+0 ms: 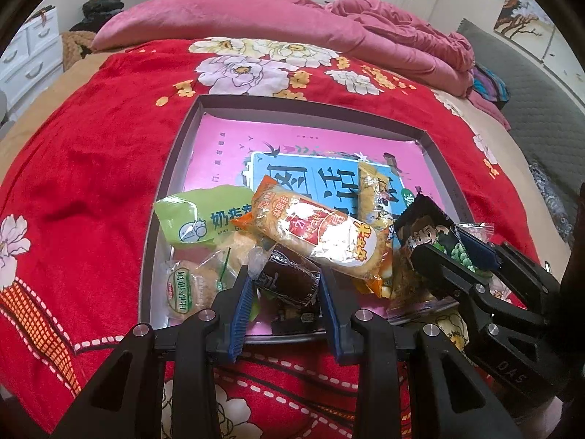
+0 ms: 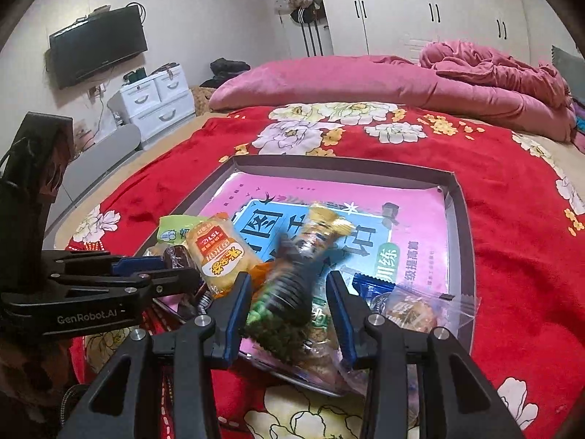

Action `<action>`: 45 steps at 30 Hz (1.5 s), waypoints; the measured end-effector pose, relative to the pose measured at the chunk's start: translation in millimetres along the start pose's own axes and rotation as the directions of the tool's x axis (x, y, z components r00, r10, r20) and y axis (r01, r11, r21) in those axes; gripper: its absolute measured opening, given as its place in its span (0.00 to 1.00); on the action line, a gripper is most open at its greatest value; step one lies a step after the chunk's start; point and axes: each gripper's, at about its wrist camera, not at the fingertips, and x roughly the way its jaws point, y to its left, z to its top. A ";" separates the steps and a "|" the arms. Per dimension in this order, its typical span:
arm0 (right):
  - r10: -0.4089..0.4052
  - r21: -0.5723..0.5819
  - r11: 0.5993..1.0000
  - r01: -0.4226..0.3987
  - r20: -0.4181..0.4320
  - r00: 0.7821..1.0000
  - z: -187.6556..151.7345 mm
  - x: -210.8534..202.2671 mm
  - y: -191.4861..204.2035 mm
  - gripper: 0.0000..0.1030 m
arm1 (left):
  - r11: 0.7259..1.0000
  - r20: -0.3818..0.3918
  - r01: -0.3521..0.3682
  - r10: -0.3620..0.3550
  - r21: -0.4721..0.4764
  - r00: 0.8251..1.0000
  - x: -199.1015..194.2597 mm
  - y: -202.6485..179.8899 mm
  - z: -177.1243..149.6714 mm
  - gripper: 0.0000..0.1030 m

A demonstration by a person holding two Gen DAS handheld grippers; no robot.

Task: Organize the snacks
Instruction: 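Carry the chocolate piece and pea-snack bag over the tray with both tools, then lower both snacks into the tray and open both tools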

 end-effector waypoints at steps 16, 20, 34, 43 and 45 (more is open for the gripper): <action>0.021 -0.005 1.000 -0.021 0.005 1.000 -3.1 -4.2 1.8 0.41 | 1.000 0.000 -0.002 0.002 -0.012 1.000 0.5 2.9 -1.2 0.36; 0.029 -0.017 0.999 -0.029 0.000 1.000 -4.4 -3.1 7.2 0.41 | 1.000 -0.002 -0.002 0.002 -0.014 1.000 -0.3 3.1 -0.5 0.36; 0.055 -0.050 0.997 -0.055 -0.005 0.998 -7.6 -5.7 17.8 0.41 | 1.000 -0.013 -0.015 0.015 -0.020 1.000 -0.6 5.2 -1.3 0.39; 0.051 -0.057 0.997 -0.052 -0.022 0.998 -10.0 -7.8 19.3 0.41 | 1.000 -0.020 -0.011 0.011 -0.014 1.000 -0.5 3.8 -1.4 0.45; 0.043 -0.062 0.997 -0.045 -0.023 0.999 -10.3 -7.0 19.8 0.41 | 1.000 -0.021 -0.012 0.012 -0.014 1.000 -0.4 3.6 -1.4 0.45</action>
